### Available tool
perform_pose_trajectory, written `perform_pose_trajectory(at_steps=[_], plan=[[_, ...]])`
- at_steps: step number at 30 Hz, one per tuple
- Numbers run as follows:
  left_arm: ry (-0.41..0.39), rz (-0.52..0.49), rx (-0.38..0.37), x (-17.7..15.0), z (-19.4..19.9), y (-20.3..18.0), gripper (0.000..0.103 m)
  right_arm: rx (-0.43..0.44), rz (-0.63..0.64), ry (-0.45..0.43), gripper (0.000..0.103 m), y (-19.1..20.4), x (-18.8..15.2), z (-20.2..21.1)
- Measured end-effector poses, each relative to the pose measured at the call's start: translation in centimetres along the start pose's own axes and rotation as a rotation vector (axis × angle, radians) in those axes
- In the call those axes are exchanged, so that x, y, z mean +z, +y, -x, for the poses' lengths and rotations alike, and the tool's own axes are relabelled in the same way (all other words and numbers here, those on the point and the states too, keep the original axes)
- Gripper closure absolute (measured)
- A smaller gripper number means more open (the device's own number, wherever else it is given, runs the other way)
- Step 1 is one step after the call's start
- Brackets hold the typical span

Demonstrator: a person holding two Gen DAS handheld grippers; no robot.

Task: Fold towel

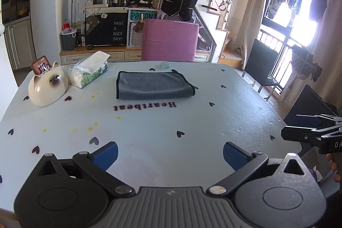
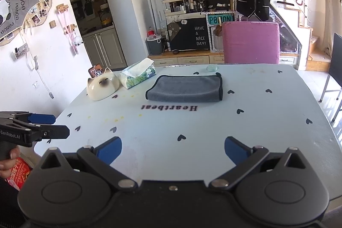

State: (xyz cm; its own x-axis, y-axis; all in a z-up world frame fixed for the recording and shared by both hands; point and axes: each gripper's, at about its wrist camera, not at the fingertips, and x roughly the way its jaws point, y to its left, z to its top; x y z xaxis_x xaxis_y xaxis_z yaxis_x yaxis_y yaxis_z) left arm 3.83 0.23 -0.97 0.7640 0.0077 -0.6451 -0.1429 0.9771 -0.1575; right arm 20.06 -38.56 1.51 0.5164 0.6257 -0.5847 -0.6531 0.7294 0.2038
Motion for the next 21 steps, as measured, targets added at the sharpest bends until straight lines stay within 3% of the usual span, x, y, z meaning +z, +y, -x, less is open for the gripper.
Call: perform_pose_trajectory(at_steps=[21], plan=[[-0.005, 0.016, -0.011, -0.65, 0.49, 0.09, 0.0, 0.005, 0.015, -0.013, 0.001, 0.52, 0.0, 0.76]])
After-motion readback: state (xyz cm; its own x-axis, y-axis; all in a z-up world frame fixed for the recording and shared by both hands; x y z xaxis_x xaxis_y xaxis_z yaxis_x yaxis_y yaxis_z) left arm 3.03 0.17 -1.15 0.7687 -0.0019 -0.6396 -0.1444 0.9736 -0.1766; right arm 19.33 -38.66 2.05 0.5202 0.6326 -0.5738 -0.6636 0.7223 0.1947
